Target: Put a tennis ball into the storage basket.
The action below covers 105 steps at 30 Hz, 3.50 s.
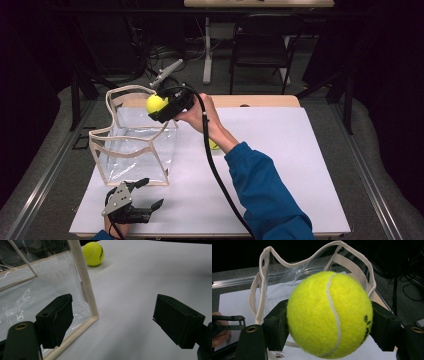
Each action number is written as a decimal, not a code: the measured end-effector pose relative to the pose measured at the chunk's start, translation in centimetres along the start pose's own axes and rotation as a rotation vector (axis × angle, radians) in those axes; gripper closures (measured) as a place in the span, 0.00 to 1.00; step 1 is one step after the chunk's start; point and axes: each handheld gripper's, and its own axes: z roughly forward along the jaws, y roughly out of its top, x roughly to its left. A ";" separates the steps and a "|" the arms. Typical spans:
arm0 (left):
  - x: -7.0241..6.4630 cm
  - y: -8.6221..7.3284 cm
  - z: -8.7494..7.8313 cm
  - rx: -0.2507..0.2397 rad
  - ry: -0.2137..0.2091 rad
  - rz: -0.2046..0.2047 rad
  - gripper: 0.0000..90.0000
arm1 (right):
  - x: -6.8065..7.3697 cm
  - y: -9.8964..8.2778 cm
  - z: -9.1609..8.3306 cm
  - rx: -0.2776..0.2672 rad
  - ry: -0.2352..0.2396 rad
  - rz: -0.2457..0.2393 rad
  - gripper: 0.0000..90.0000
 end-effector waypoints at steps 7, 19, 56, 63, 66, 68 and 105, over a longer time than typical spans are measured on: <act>0.0 0.0 0.0 0.001 -0.001 0.000 0.18 | 0.3 0.1 0.6 0.008 0.000 0.000 0.29; 0.0 0.0 0.0 0.000 0.001 0.001 0.18 | 0.8 0.5 1.7 0.026 0.004 -0.004 0.29; 0.1 0.0 0.0 -0.001 -0.003 -0.001 0.18 | 1.8 0.4 4.7 0.125 -0.003 -0.026 0.29; 0.1 0.0 -0.1 -0.003 -0.005 -0.001 0.18 | 1.9 0.4 5.0 0.142 -0.012 -0.029 0.29; 0.1 0.0 -0.1 -0.003 -0.004 0.002 0.18 | 1.9 0.3 5.2 0.148 -0.017 -0.026 0.29; 0.1 0.0 -0.1 -0.002 -0.004 0.000 0.18 | 1.9 0.3 5.3 0.151 -0.019 -0.024 0.28; 0.1 0.0 0.0 -0.004 0.000 -0.005 0.18 | -0.7 -5.0 -2.2 -0.025 -0.005 0.076 0.00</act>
